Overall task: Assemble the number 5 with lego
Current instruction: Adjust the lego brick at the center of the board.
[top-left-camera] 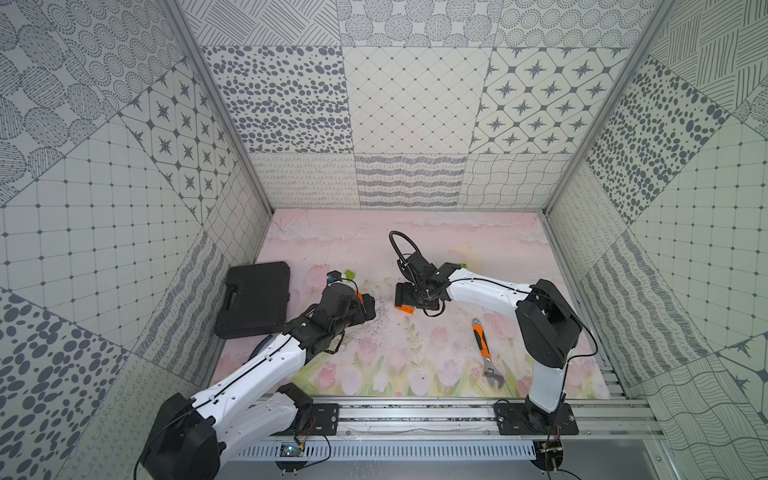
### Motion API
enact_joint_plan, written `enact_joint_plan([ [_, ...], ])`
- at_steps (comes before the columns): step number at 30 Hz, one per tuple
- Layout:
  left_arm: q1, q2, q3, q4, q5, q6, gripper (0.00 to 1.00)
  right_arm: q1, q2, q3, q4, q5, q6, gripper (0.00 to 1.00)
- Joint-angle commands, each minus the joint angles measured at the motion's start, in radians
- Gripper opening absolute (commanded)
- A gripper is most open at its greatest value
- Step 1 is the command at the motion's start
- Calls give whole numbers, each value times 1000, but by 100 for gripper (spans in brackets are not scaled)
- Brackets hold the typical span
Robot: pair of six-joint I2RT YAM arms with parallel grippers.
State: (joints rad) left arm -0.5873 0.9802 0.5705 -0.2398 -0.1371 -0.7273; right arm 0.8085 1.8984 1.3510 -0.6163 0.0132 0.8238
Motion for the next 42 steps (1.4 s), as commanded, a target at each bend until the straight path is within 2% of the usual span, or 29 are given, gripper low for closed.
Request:
enact_joint_plan([
  [1, 24, -23, -12, -20, -38, 0, 99, 9, 25, 6, 7, 17, 60, 92],
  [13, 27, -50, -20, -36, -56, 9, 99, 3, 161, 115, -22, -16, 17, 91],
  [17, 29, -48, -17, -40, -54, 10, 99, -9, 181, 140, -39, 25, -50, 89],
  [25, 30, -48, -11, -42, -59, 12, 99, -44, 254, 219, -56, -38, -210, 87],
  [35, 30, -36, 8, -54, -53, 14, 99, -78, 277, 263, -66, -49, -210, 81],
  [42, 30, -30, 12, -53, -43, 12, 99, -81, 313, 307, -108, 10, -194, 80],
])
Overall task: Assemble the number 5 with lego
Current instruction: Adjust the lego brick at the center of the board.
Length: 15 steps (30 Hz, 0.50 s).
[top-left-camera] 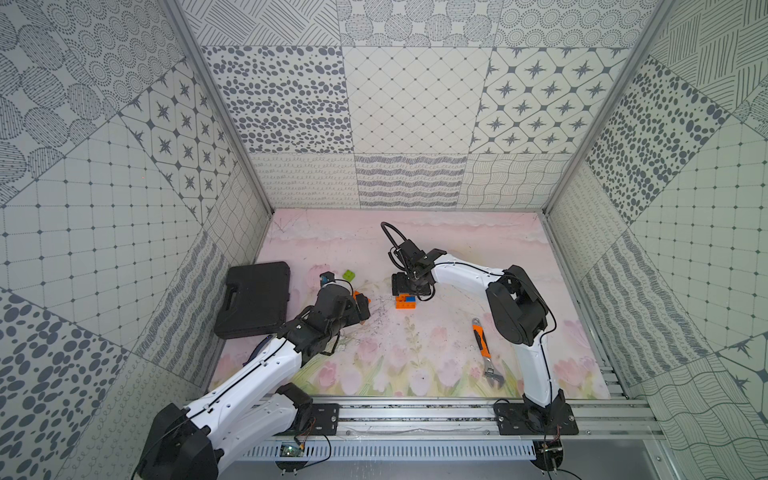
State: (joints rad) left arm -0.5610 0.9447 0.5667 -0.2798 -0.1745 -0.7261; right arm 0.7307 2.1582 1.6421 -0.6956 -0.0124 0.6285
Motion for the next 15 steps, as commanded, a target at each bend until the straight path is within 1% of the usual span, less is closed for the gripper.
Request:
enact_joint_plan([
  [1, 4, 4, 16, -13, -8, 11, 99, -5, 59, 24, -32, 46, 3, 80],
  [3, 4, 3, 15, -13, -6, 11, 99, -10, 73, 47, -32, 41, -1, 77],
  [5, 4, 0, 16, -17, -5, 11, 99, -14, 93, 98, -65, 27, -5, 78],
  [9, 5, -6, 22, -30, -7, 15, 99, -21, 115, 158, -99, 52, 0, 78],
  [11, 5, -8, 24, -34, -7, 17, 99, -30, 117, 168, -103, 55, 15, 78],
  [15, 4, -4, 26, -31, -1, 14, 99, -45, 104, 172, -103, 35, 29, 81],
])
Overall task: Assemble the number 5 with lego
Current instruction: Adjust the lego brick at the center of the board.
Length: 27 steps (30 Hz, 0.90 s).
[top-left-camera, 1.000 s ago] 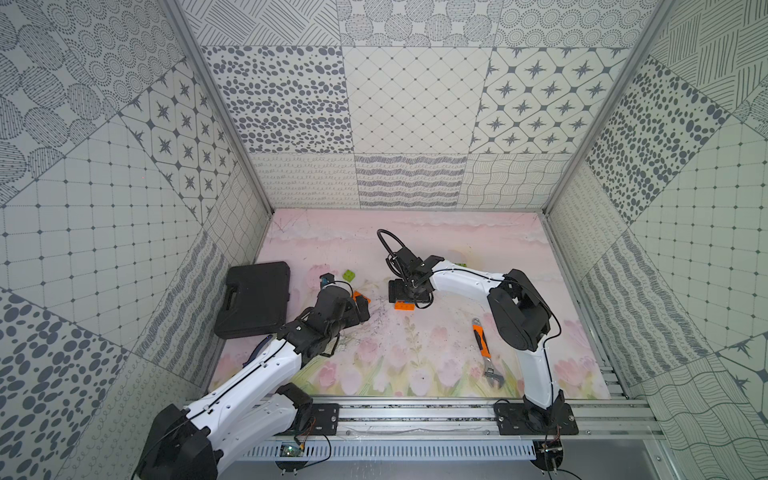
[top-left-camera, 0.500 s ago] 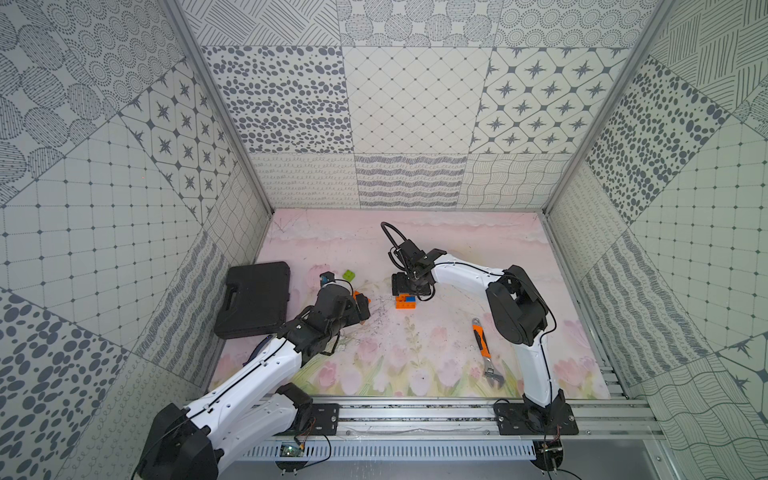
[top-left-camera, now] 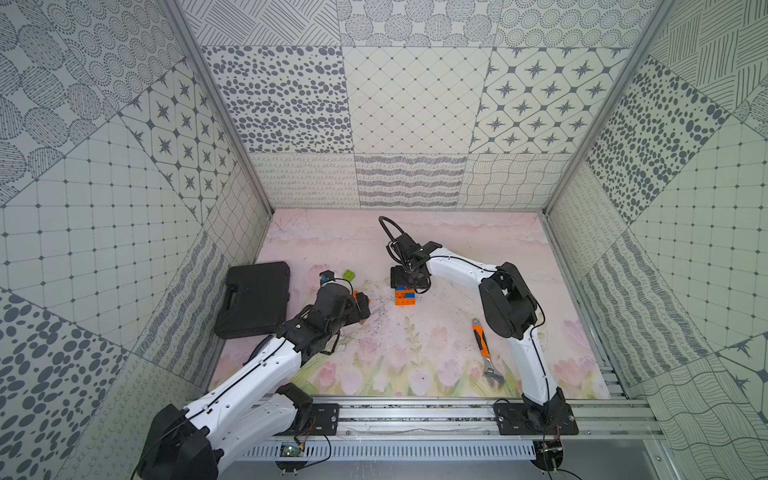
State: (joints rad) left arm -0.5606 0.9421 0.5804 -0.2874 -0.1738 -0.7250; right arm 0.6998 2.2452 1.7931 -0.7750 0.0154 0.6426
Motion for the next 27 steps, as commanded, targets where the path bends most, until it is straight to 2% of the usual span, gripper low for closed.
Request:
enact_joint_plan([
  [1, 5, 2, 13, -21, 1, 13, 99, -18, 6, 22, -30, 1, 12, 81],
  [5, 5, 23, 27, -26, 3, 12, 99, -28, -93, -13, -23, -3, -21, 86],
  [9, 12, 74, 66, -65, -13, -3, 99, -30, -250, -137, 52, 23, -92, 90],
  [13, 34, 142, 104, -85, 39, -15, 99, -35, -427, -328, 151, 90, -129, 99],
  [17, 78, 225, 133, -85, 127, -23, 98, -78, -566, -487, 208, 109, -117, 99],
  [19, 112, 288, 167, -105, 189, -8, 97, -116, -612, -540, 219, 62, -101, 99],
  [22, 145, 417, 273, -188, 242, 92, 96, -167, -673, -636, 275, -97, -90, 99],
  [25, 148, 570, 429, -338, 198, 230, 92, -172, -756, -761, 424, -221, -102, 99],
  [27, 149, 672, 522, -425, 168, 307, 89, -173, -791, -806, 468, -255, -89, 99],
])
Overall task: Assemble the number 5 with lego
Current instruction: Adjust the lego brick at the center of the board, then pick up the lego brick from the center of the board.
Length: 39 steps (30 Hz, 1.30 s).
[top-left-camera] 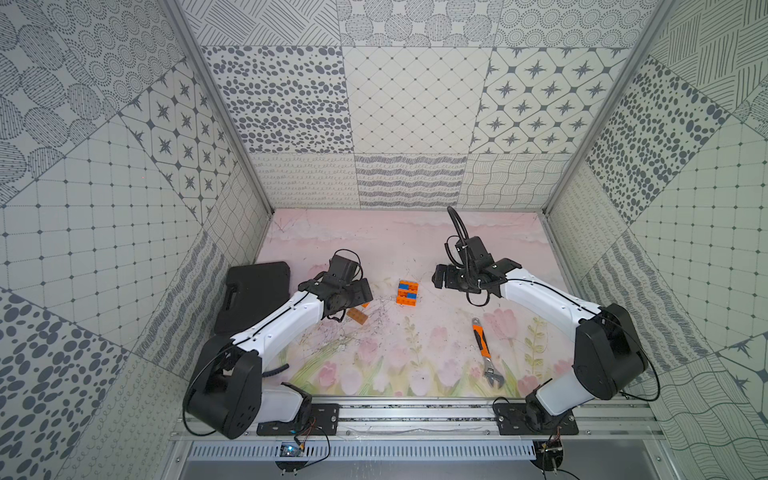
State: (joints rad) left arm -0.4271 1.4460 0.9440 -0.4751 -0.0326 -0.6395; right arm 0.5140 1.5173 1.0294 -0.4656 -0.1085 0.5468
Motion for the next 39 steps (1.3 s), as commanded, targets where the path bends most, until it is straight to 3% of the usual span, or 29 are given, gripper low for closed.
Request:
enact_joint_plan([
  [1, 16, 217, 201, -265, 31, 271, 89, 13, -78, -58, 167, -141, 11, 99],
  [10, 16, 433, 368, -376, 63, 500, 89, 14, -146, -133, 163, -136, 36, 99],
  [14, 16, 479, 395, -401, -18, 524, 90, 14, -132, -137, 164, -142, 46, 99],
  [20, 21, 528, 425, -412, 28, 577, 90, 14, -97, -120, 153, -154, 61, 99],
  [23, 21, 566, 472, -457, 29, 612, 84, 14, -74, -104, 138, -182, 67, 99],
  [33, 19, 572, 504, -544, 62, 584, 55, 14, -59, -71, 85, -177, 73, 99],
  [39, -16, 437, 482, -513, 85, 437, 51, 10, -90, -60, 31, -120, 77, 99],
])
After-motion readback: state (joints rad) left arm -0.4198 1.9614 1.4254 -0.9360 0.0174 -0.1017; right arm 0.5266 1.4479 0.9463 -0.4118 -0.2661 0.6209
